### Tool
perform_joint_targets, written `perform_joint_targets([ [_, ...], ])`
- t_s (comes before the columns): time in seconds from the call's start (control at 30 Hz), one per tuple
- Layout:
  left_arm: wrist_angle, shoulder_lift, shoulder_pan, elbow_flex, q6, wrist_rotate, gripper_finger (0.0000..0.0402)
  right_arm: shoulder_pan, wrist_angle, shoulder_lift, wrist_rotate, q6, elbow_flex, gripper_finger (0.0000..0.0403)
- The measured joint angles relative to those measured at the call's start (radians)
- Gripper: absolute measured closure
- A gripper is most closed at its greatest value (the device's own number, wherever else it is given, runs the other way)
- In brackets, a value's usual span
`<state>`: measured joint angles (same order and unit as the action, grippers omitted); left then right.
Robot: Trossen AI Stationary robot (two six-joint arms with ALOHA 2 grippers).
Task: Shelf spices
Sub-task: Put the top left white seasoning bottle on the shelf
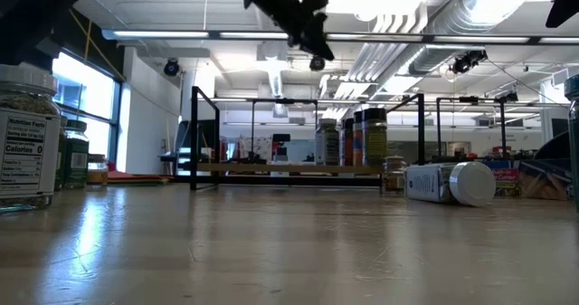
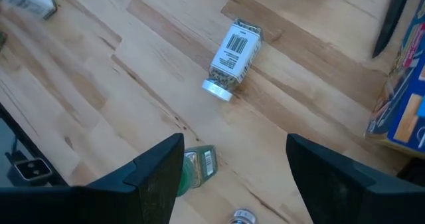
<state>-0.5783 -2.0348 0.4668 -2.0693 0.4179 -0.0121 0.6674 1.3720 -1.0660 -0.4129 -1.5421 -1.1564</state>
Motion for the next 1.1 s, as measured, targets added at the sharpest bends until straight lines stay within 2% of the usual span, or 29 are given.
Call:
perform_joint_targets([
  [0.3,-0.149,0.079,-0.119,-0.002,-0.104,-0.032,0.0393,0.000,-0.044,0.001,0.015,0.196,0.000,0.0144],
  [0.47,-0.250,0.082,-0.210,-0.002,-0.152,-0.135,0.0393,-0.049,-0.055,0.036,0.111,0.310,-0.002,0.0144],
  [0.53,-0.269,0.077,-0.252,-0.002,-0.163,-0.142,0.0390,-0.083,-0.053,0.059,0.139,0.371,-0.003,0.0144],
  [0.6,-0.293,0.072,-0.290,-0.002,-0.171,-0.115,0.0384,-0.116,-0.053,0.085,0.145,0.432,-0.003,0.0144],
  [0.7,-0.317,0.057,-0.323,-0.001,-0.302,0.042,0.0371,-0.157,-0.053,0.121,0.147,0.498,-0.003,0.0144],
  [0.8,-0.315,0.035,-0.273,-0.001,-0.484,0.094,0.0352,-0.185,-0.053,0.149,0.134,0.529,-0.003,0.0144],
  [0.9,-0.302,0.015,-0.179,0.000,-0.612,0.050,0.0321,-0.194,-0.053,0.164,0.128,0.552,-0.004,0.0144],
  [1.03,-0.288,-0.006,-0.041,0.000,-0.646,-0.046,0.0259,-0.202,-0.052,0.166,0.116,0.566,-0.004,0.0144],
  [1.1,-0.257,-0.022,0.013,0.000,-0.599,-0.065,0.0226,-0.203,-0.053,0.164,0.092,0.551,-0.003,0.0144],
])
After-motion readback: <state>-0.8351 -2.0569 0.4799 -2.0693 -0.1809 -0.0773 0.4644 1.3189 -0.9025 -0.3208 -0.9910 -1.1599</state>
